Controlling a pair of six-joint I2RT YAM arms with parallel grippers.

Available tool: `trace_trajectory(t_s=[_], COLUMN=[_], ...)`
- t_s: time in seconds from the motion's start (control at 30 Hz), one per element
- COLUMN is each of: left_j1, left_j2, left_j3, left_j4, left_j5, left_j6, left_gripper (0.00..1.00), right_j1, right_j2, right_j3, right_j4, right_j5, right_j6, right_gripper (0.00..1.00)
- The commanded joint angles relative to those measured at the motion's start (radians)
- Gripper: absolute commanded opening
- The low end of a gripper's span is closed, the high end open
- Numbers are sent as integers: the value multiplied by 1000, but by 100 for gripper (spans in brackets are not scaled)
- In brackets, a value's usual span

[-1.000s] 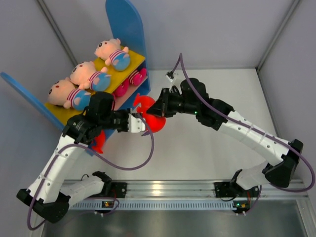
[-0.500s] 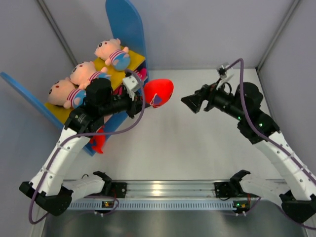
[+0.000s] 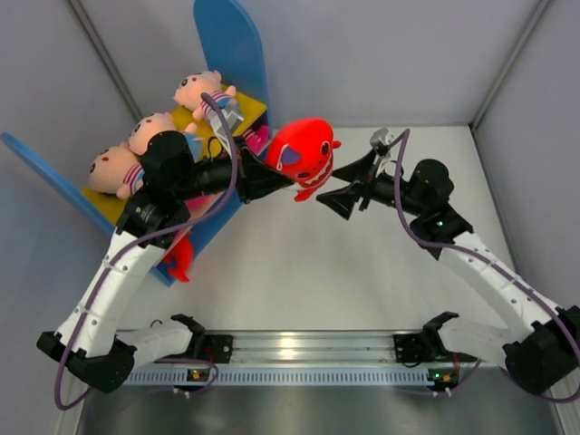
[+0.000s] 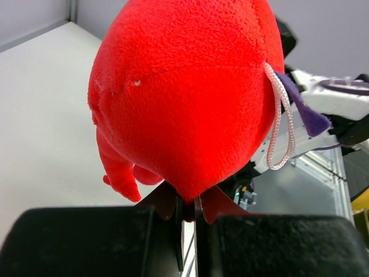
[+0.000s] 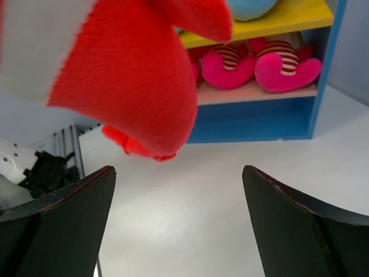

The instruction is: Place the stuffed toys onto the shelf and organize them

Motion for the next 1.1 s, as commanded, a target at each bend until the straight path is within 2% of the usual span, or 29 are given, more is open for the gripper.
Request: trace_trajectory(t_s=[0.0,0.2,0.4,0.5,0.53,0.57,0.63,0.67,0.7,0.73,0.77,0.8,0.83,0.93,1.07], left_j1=[14,20,25,28,28,29,32,34,34,35,35,35,34,35,35], left_j2=[-14,-20,-29,-35,-43,-46,-72,-84,-116,-135,-176,-198,-222,-326,-472], left_j3=[12,-22,-39,-50,-56,-71,-88,-99,-128,-148,-187,-209,-229,-313,-416], left_j4=[157,187,198,198,198,187,129,52,2,-41,-120,-153,-184,-268,-351], left_j5=[75,78,57,47,38,28,-51,-80,-118,-188,-234,-270,-345,-489,-536], left_j6=[-113,-153,-170,-165,-158,-147,-63,-15,113,182,317,383,449,598,683], left_gripper=[0,0,0,0,0,0,34,46,64,71,77,83,84,89,89], right_j1=[-8,16,47,58,58,58,56,56,56,56,56,56,56,55,61], right_j2=[86,159,166,154,150,136,123,110,107,104,105,110,122,165,257], right_j3=[9,-19,-10,-11,-13,-16,-16,-8,-2,4,13,12,3,-17,-16], right_j4=[362,613,657,623,608,588,462,389,317,152,76,10,-96,-227,-258], right_j5=[-91,-71,-88,-67,-52,-39,1,17,39,88,119,143,177,209,212], right_j6=[228,372,405,400,402,397,363,341,293,265,223,210,201,188,218], right_gripper=[90,81,57,22,3,0,0,0,0,0,0,0,0,0,0])
